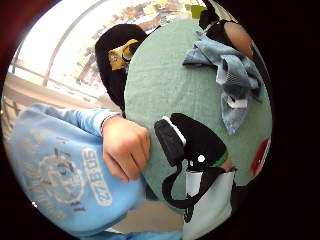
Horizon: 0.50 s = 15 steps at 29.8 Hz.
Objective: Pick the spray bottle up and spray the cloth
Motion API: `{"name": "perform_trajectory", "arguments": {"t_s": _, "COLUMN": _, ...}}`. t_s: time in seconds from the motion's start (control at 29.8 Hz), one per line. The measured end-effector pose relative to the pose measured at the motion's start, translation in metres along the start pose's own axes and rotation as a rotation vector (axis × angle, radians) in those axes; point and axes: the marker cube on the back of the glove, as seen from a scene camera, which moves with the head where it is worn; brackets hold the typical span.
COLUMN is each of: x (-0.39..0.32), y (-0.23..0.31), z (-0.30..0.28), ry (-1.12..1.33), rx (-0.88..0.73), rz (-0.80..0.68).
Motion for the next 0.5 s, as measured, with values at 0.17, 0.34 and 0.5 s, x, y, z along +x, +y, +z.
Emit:
{"name": "perform_trajectory", "arguments": {"t_s": 0.17, "x": 0.016, "y": 0.046, "z": -0.004, "ry": -0.025, "rx": 0.017, "rz": 0.086}}
{"name": "perform_trajectory", "arguments": {"t_s": 0.34, "x": 0.033, "y": 0.093, "z": -0.01, "ry": -0.057, "rx": 0.044, "rz": 0.19}}
{"name": "perform_trajectory", "arguments": {"t_s": 0.5, "x": 0.047, "y": 0.145, "z": -0.007, "ry": -0.045, "rx": 0.034, "rz": 0.322}}
